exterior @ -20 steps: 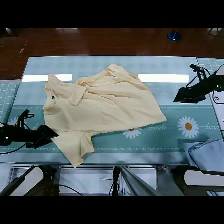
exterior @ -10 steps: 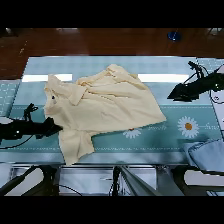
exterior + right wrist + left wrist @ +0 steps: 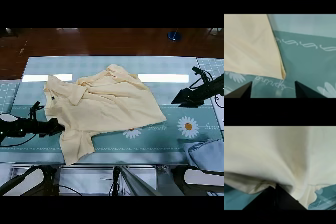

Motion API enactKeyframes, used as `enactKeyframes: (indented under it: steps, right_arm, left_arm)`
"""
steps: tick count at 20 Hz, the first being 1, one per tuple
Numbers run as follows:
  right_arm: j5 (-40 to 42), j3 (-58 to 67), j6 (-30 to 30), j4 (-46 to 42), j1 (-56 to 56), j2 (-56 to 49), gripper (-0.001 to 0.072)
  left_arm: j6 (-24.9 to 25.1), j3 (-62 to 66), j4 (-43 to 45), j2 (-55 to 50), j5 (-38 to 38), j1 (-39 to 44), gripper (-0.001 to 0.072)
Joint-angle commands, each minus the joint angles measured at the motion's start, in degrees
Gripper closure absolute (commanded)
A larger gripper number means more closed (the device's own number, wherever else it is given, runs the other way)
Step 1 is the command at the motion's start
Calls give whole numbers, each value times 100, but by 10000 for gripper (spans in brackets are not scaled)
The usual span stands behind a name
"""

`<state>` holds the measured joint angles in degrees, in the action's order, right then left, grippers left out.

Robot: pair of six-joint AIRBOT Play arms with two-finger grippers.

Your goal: Fold the shirts.

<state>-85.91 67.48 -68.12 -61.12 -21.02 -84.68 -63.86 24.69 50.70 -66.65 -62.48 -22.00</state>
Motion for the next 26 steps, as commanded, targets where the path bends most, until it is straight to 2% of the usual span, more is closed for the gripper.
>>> enactKeyframes:
  steps: [1, 9, 10, 12, 14, 15, 16, 17, 20, 23, 26]
  right_arm:
    - [83, -463, 72, 103, -249, 11, 128]
    - [1202, -1818, 181, 614, 131, 9, 139]
    - [1327, -1906, 184, 728, 238, 9, 155]
    - [1725, -2031, 179, 986, 610, 9, 241]
    - [2280, -2046, -39, 973, 1093, 9, 247]
    - [2555, -2044, -177, 979, 1314, 9, 287]
    - [2647, -2017, -192, 979, 1475, 11, 547]
    - [2601, -1958, -234, 990, 1574, 35, 686]
    - [2245, -1729, -24, 955, 1582, 640, 687]
    - [2142, -1228, -9, 962, 1368, 2026, 686]
    - [2555, -339, 136, 857, 1322, 3565, 686]
  left_arm:
    - [42, 7, 92, -9, -57, 11, 688]
    - [44, 9, 90, -9, -116, 13, 688]
    - [44, 9, 87, -9, -116, 11, 687]
    - [44, 9, 85, -9, -118, 13, 688]
    - [44, 9, 70, -9, -120, 13, 688]
    - [90, 9, 68, -7, -120, 13, 688]
    - [173, 11, 68, 7, -125, 11, 688]
    - [173, 42, 70, 44, -151, 11, 688]
    - [385, 479, 68, 503, -597, 11, 690]
    - [378, 1569, 7, 1757, -966, 13, 690]
    - [378, 3213, -229, 3161, -756, 13, 690]
